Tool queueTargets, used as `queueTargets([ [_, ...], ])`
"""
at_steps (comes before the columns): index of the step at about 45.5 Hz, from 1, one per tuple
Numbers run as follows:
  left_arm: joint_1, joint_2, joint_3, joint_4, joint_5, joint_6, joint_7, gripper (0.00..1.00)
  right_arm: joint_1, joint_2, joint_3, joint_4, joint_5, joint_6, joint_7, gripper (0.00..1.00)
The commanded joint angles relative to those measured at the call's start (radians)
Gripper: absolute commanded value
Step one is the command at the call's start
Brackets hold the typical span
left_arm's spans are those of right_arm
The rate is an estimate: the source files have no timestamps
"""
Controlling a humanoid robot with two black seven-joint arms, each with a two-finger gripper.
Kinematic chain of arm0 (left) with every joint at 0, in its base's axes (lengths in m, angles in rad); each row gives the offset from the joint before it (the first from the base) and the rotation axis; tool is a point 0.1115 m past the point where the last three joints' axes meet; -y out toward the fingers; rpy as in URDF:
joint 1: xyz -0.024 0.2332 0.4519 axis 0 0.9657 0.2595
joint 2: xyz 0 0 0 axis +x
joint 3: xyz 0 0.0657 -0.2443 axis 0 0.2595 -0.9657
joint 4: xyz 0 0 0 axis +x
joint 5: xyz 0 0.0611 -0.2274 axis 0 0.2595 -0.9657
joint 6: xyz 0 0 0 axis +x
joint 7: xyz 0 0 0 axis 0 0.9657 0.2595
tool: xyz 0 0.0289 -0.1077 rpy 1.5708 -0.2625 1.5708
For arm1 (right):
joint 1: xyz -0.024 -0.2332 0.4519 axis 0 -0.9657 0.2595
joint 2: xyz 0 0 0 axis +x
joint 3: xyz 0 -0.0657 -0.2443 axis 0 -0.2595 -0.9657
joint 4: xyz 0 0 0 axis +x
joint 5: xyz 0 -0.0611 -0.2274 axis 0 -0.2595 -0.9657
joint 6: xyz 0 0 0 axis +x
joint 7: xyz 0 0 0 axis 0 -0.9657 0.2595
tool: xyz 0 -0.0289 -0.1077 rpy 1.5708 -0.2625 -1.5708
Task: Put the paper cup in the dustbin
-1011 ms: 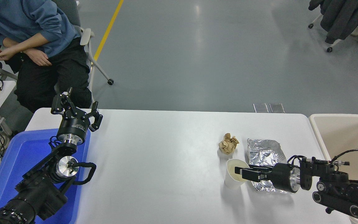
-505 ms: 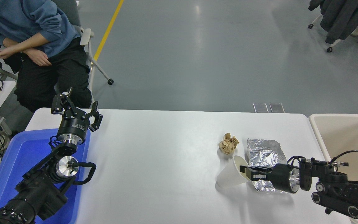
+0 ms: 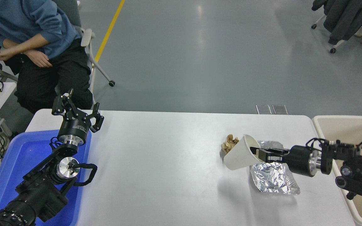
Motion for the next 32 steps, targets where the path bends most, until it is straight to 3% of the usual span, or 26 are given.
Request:
queueTargets([
  [1, 0.000, 0.000, 0.000, 0.000, 0.000, 0.001, 0.000, 1.00, 0.146, -0.173, -0.006, 0.136, 0.066, 0.058, -0.002, 0.00],
  [15, 0.000, 0.000, 0.000, 0.000, 0.000, -0.001, 0.000, 1.00, 0.208, -0.343, 0.006, 0.147, 0.075, 0.083, 0.000, 0.00],
  [21, 0.000, 0.000, 0.000, 0.000, 0.000, -0.001, 0.000, 1.00, 0.239, -0.430, 0.006, 0.126, 0.154, 0.086, -0.003, 0.00],
  [32, 0.000, 0.002, 0.000, 0.000, 0.000, 0.001, 0.000, 1.00, 0.239, -0.569, -0.001, -0.046, 0.290, 0.080, 0.000, 0.00],
])
